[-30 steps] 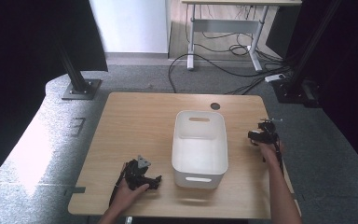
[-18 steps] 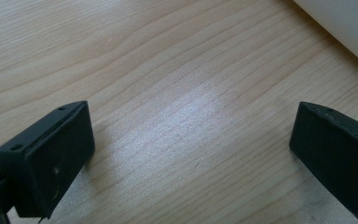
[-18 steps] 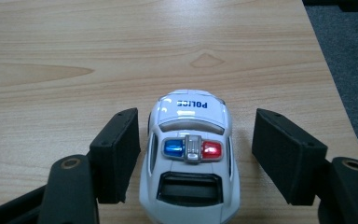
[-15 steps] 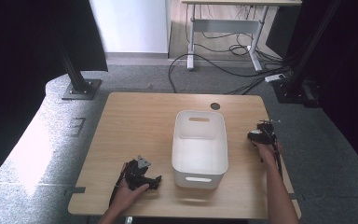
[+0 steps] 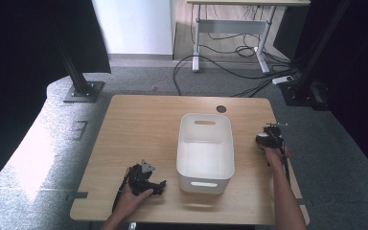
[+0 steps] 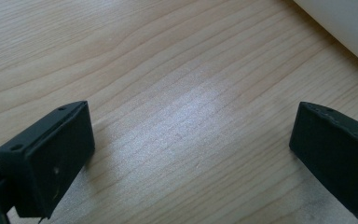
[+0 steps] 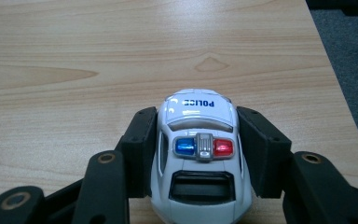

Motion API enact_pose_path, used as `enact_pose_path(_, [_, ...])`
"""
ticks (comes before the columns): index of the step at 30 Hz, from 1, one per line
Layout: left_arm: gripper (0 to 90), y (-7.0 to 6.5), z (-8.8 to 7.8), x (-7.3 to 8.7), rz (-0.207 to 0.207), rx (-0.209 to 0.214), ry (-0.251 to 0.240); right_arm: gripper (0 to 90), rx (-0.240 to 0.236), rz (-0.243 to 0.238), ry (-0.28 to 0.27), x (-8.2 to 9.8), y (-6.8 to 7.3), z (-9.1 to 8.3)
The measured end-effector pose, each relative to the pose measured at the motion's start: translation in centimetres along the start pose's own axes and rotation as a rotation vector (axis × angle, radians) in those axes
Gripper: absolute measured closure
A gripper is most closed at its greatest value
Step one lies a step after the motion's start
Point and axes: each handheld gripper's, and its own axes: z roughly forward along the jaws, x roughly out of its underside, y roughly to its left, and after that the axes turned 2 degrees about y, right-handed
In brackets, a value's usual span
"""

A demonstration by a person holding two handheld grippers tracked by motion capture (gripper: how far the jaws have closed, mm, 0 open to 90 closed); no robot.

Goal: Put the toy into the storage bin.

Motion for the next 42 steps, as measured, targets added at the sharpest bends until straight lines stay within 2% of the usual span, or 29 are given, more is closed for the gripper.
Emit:
enact_pose_path(4, [0.0,0.0,0.0,0.0,0.000,0.000,0.000,50.2,-0.028,0.023,0.000,0.0,-0.3,-0.3])
enact_pose_path(23, [0.0,0.0,0.0,0.0,0.000,0.000,-0.001,50.3,-0.064,-0.008,-0.024,-0.2,0.7,-2.3])
enact_pose_path(42, [0.0,0.0,0.0,0.0,0.000,0.000,-0.002,50.3,-0.101,-0.028,-0.059,-0.1,2.4,-5.8])
